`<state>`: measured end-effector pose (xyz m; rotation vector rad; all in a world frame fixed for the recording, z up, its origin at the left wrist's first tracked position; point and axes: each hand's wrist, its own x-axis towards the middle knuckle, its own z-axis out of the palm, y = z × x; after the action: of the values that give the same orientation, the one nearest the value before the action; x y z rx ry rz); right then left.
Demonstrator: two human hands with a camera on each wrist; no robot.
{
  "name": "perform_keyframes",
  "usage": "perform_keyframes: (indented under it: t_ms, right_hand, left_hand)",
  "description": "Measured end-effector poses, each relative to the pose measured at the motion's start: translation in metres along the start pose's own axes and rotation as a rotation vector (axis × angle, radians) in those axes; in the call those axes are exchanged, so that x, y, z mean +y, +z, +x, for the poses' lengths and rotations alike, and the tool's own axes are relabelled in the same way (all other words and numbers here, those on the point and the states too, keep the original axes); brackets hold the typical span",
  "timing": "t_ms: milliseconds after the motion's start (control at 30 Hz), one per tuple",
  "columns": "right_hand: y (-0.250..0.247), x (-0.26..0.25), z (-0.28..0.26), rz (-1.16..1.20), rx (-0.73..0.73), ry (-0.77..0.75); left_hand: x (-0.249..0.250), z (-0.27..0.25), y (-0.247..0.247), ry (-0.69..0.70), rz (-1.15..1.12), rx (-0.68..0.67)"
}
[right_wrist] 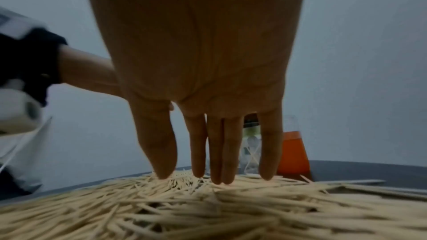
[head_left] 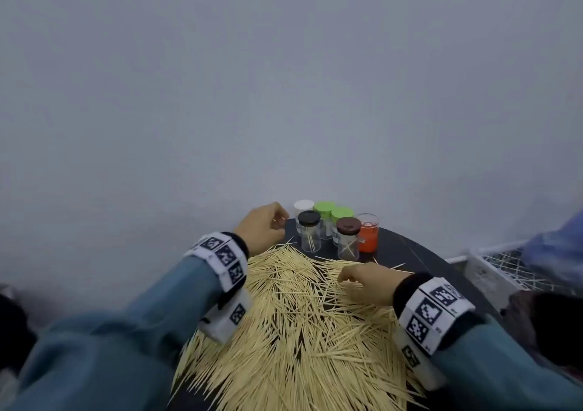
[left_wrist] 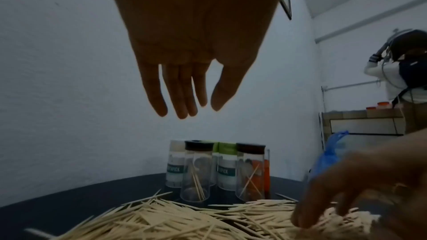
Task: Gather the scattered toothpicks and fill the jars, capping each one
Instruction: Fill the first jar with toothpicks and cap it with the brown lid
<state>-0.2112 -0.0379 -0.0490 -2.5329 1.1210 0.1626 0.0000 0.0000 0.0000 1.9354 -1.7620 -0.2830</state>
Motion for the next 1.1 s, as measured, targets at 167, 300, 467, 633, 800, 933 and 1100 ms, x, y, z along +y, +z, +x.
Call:
perform_keyframes:
  t_ms: [167,300,467,633,800,933,1100]
  right_hand:
    - [0.004,0.011,0.014,-0.007,-0.074,-0.012]
    - [0.005,0.015,0.019,-0.015,-0.07,-0.031]
    - [0.006,0.019,0.022,0.0,-0.079,-0.051]
    - [0.006,0.019,0.024,0.0,-0.084,-0.051]
    - [0.006,0.02,0.024,0.0,-0.081,-0.06]
    - [0.006,0.018,0.021,-0.009,-0.081,-0.064]
    - [0.004,0.017,0.017,0.007,-0.063,-0.069]
  left_hand:
    - [0.011,0.048,0.032,-0.1,0.103,-0.089]
    - [0.008,0.078,0.056,-0.206,0.11,-0.111]
    - [0.015,0.094,0.072,-0.283,0.061,-0.089]
    - [0.017,0.097,0.08,-0.294,0.035,0.037]
    - [0.02,0.095,0.074,-0.271,0.01,0.046]
    - [0.026,0.08,0.054,-0.203,-0.028,0.11]
    - [0.03,0.042,0.026,-0.071,-0.163,0.222]
